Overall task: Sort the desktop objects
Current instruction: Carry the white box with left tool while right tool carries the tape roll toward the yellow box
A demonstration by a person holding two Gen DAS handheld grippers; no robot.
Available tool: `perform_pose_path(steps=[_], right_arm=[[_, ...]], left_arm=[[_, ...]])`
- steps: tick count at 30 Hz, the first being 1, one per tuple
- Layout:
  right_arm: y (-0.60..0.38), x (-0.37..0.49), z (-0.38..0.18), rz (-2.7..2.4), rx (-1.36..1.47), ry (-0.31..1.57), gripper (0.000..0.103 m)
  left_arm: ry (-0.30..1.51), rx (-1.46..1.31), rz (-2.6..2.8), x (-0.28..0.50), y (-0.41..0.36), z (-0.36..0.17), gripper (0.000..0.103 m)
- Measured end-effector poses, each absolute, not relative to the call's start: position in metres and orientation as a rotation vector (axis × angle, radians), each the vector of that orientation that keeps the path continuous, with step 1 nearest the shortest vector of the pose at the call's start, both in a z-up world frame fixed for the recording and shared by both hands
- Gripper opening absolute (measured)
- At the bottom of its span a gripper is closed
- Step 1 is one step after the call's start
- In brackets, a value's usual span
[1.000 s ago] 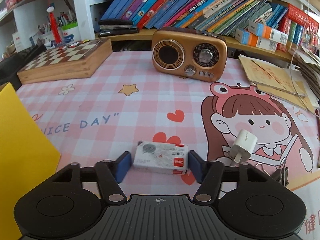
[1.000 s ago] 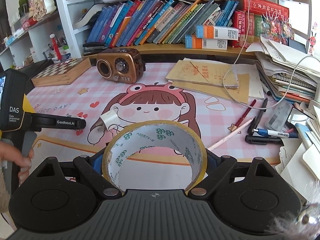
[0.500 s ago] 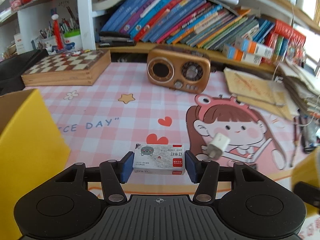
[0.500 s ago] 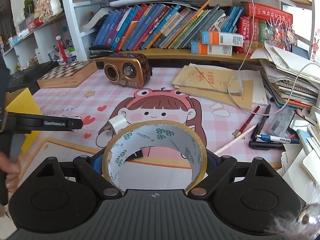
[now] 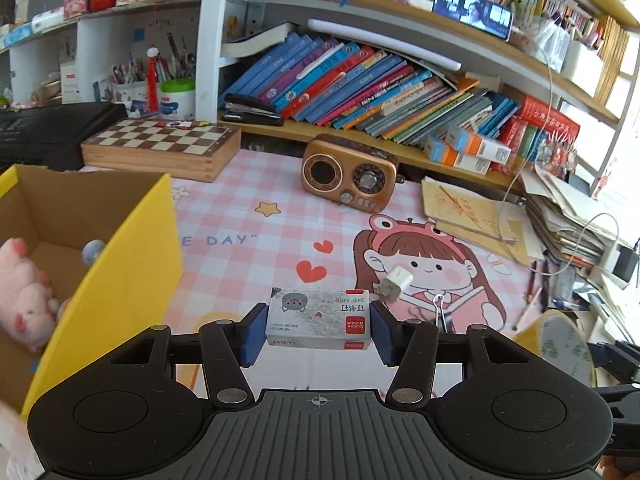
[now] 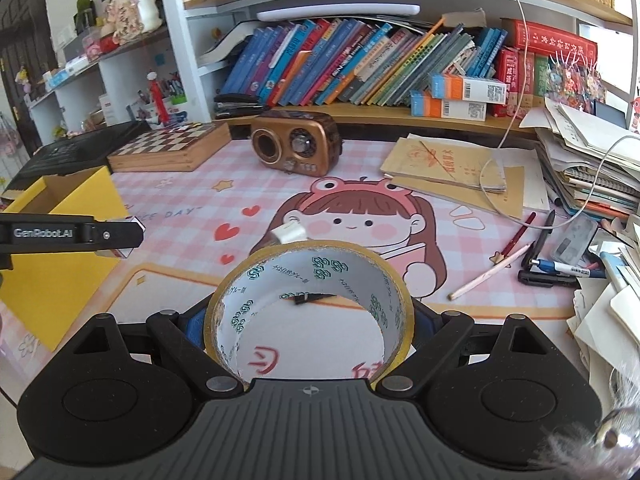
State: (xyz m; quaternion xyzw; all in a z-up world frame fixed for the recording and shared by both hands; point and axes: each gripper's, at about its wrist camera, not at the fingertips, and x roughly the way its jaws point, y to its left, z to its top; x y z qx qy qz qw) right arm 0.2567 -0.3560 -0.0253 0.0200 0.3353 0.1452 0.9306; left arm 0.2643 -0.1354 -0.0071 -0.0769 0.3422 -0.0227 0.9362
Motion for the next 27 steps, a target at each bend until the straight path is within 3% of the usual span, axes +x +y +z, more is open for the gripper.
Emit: perform_pose_path(steps=[27], right_arm=[[-0.262,0.145,-0.011,0.267,0.024,0.711,0.090]], left_arm=[[0.719,-0.197,-0.099,0.134,-0.054,-0.006,0.053]])
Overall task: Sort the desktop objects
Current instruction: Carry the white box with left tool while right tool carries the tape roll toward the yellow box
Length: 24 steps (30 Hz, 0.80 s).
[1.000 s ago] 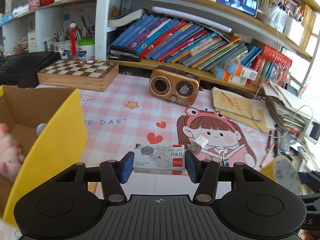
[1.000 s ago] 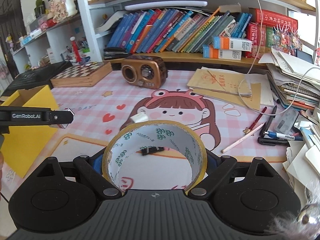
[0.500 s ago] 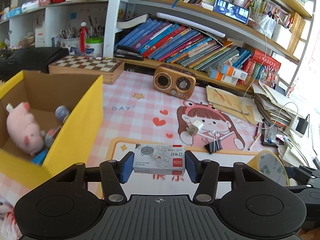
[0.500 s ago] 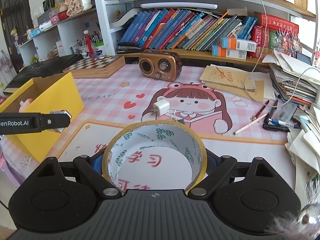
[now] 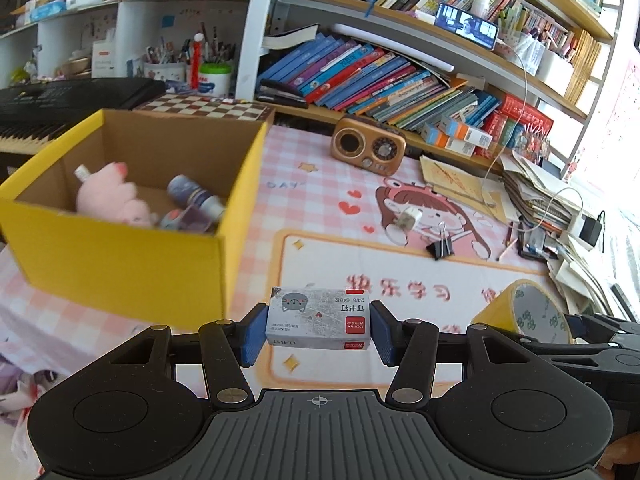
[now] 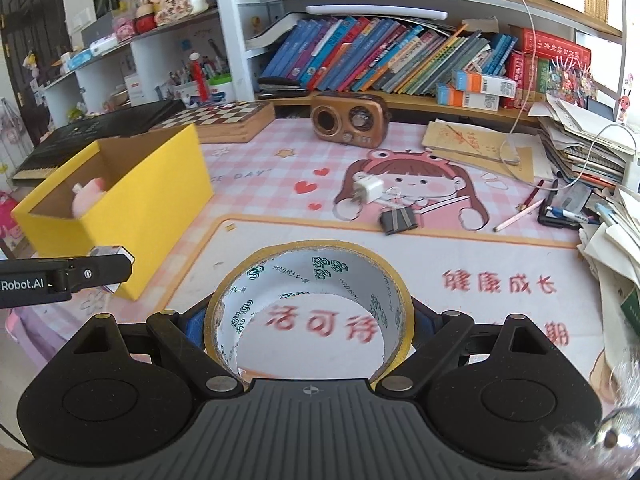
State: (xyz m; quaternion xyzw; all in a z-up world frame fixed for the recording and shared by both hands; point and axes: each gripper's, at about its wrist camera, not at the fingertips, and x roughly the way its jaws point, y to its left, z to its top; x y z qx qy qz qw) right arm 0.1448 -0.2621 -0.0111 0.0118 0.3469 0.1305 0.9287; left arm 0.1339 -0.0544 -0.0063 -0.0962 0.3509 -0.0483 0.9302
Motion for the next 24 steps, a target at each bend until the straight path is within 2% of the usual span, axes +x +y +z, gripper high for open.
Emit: perform_pose_path(steps=[24], right_arm=[[-0.170,0.063,-0.022,0.325,0.007,0.756,0.090]], left_arm=[[0.733,-0.200,-0.081,0.048,0.025,-0.015,0.053]])
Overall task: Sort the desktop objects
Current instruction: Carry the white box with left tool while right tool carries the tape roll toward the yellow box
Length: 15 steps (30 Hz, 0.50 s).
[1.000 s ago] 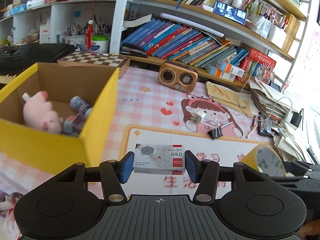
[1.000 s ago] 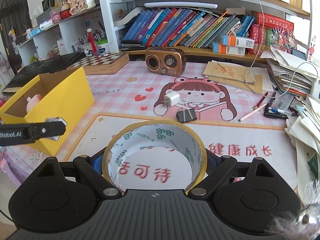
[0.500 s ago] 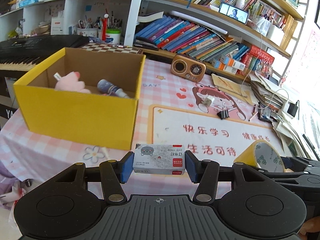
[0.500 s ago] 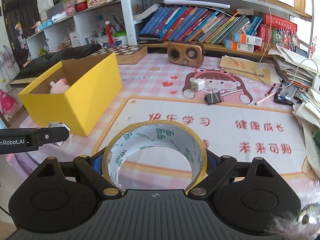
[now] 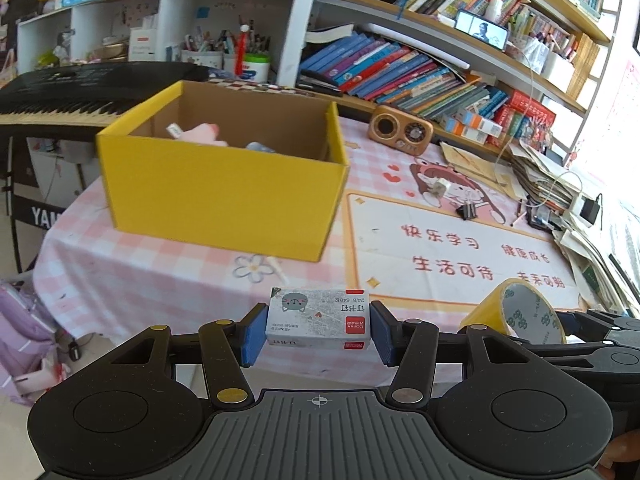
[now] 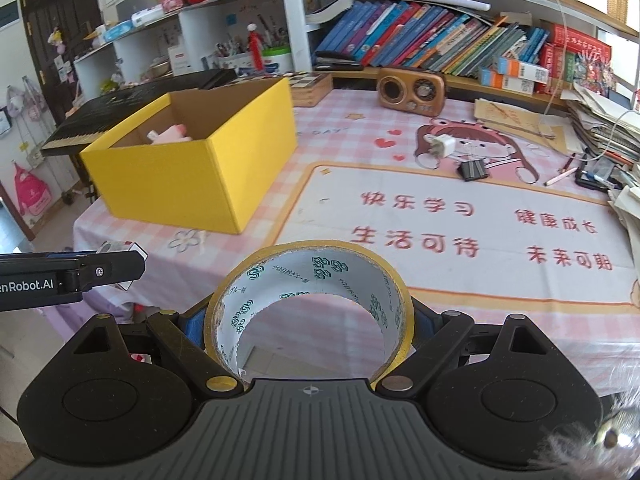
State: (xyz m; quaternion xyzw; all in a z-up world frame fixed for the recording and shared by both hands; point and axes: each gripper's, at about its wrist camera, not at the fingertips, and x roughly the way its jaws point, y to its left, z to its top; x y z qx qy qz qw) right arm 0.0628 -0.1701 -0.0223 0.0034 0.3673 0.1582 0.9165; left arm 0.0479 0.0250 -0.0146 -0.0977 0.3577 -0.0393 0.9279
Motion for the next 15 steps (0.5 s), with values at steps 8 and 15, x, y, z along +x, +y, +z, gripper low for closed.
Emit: perform_pose_path(steps=[8,15], right_arm=[[-0.140,0.054,-0.024,0.405,-0.031,0.758,0.090],[-0.123,0.052,-0.024,0.451,-0.058,0.764,0.090]], left_arm=[[0.725,-0.219,-0.012,0.028,0.049,-0.014,0.053],[0.718,-0.236,0.024,0.018,0.060,-0.014,0.053]])
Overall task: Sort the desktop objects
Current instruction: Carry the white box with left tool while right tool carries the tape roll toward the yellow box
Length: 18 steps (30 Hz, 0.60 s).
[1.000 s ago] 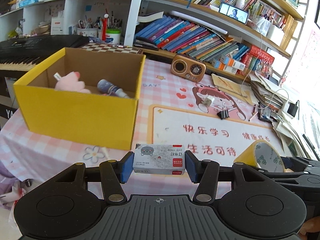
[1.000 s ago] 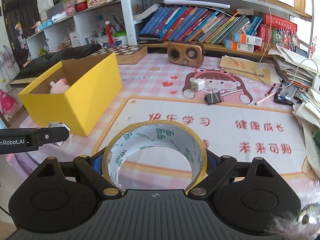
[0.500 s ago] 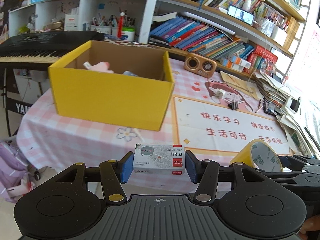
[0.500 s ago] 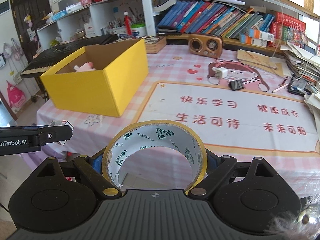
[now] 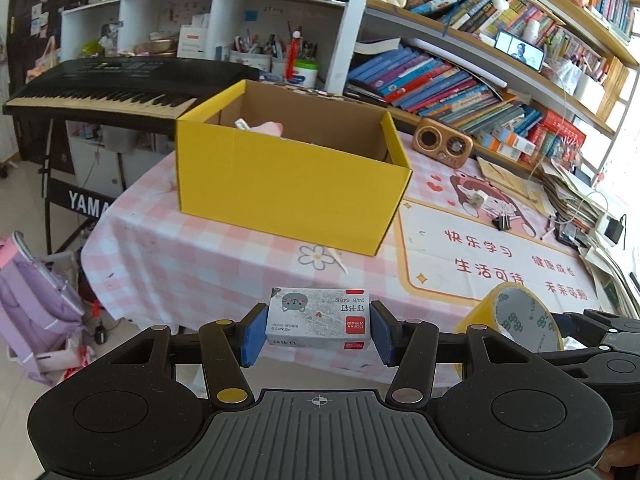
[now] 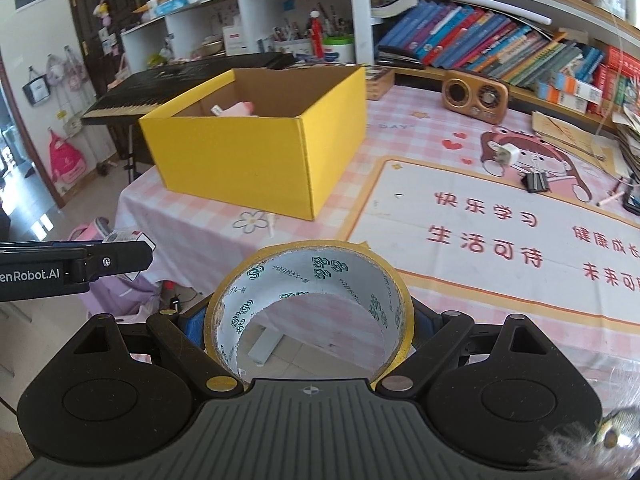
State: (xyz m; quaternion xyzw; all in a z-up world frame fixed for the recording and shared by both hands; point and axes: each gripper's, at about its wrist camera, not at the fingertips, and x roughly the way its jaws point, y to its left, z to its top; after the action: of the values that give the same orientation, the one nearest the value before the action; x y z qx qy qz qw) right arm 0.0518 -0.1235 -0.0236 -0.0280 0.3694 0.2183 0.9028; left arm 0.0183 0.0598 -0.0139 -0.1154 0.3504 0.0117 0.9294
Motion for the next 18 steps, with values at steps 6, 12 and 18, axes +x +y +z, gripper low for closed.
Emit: perform_pose_path(steps=[6,12,18], right_arm=[[-0.117,0.053,-0.023,0.473,-0.066,0.763,0.090],[-0.112,0.056,-0.021,0.478,-0.068,0.755,0.090],[-0.106,0.058,-0.017,0.485,-0.069,0.736,0.089]], left_arm=[[0.712,-0.243,0.041,0.016,0.065,-0.013,0.053],[0.708,-0.244,0.043,0.016,0.069,-0.012,0.053],[0.696,-0.241,0.043,0.021,0.077,-0.009,0.053]])
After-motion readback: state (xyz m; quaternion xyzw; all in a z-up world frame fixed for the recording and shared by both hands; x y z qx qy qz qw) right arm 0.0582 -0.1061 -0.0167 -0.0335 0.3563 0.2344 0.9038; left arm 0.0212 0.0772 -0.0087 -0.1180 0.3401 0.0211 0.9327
